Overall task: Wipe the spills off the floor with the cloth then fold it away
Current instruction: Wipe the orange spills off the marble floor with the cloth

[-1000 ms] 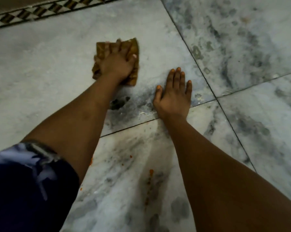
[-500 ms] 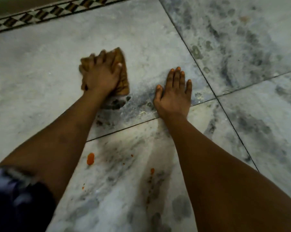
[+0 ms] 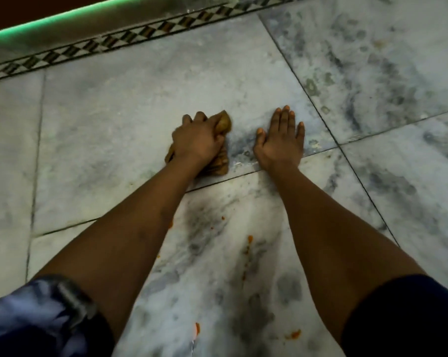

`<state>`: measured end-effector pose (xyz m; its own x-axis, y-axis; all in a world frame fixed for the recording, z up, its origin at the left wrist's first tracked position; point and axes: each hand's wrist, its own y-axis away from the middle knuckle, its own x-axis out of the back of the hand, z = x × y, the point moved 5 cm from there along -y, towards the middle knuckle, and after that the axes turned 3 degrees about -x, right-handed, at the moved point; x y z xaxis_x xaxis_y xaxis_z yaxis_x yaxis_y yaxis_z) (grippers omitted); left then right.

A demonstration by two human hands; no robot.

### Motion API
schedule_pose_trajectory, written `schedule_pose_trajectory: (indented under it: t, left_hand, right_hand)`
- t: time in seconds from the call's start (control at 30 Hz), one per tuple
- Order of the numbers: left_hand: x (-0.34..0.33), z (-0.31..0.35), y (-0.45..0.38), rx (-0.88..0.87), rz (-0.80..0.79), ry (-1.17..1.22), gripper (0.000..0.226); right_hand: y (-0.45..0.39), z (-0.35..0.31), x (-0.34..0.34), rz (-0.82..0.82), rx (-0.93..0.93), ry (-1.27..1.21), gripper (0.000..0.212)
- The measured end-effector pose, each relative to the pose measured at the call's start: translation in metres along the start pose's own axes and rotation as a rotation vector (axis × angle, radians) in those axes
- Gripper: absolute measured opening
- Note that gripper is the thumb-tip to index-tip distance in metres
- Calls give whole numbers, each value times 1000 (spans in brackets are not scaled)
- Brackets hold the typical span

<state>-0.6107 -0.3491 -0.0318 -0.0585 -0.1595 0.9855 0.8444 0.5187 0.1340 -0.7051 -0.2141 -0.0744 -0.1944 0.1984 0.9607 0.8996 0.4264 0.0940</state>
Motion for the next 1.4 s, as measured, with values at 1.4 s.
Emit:
schedule_pose_trajectory:
  t: [1.4]
  left_hand:
    - [-39,-208,344,362,-52,93,65]
  right_hand:
    - [272,-79,-32,-504,533,311,86]
